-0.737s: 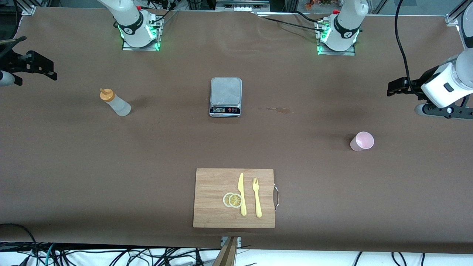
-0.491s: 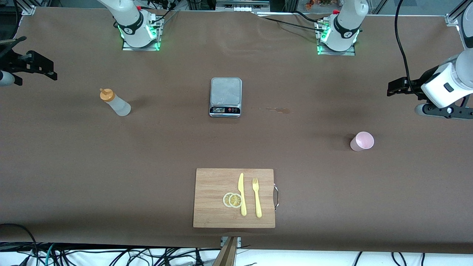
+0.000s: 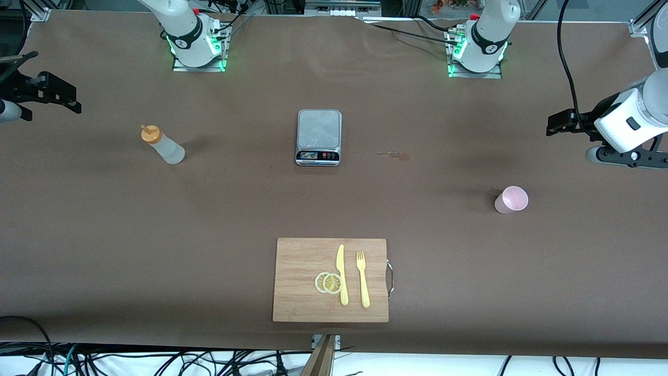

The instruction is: Add sauce to pink cup with both arms

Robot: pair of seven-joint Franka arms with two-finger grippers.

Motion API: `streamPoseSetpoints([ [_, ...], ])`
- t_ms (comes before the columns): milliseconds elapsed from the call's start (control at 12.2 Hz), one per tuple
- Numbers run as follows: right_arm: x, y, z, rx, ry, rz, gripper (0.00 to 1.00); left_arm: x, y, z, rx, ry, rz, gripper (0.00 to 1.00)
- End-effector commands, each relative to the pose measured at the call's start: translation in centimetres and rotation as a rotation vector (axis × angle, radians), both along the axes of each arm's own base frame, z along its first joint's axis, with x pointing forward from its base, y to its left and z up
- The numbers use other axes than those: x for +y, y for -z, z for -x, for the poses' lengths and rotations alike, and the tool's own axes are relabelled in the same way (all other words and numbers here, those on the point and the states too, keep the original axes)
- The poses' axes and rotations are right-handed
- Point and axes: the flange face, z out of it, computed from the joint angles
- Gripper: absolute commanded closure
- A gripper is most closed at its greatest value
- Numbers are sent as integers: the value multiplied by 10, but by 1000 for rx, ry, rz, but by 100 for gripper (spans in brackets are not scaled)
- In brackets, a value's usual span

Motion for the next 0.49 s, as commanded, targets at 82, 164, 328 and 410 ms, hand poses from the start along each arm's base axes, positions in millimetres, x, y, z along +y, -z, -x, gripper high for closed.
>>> streamPoseSetpoints([
  [82,1,-6,2,-6,-3,1,0,-3,-1,-5,13,-1,-10,0],
  [164,1,-5,2,-5,-2,2,0,-3,-2,-5,12,-1,-10,0],
  [328,1,-6,2,-8,-2,1,0,-3,-2,-5,12,-1,-10,0],
  [410,4,-6,2,-8,-3,2,0,-2,-2,-5,12,-2,-11,0],
])
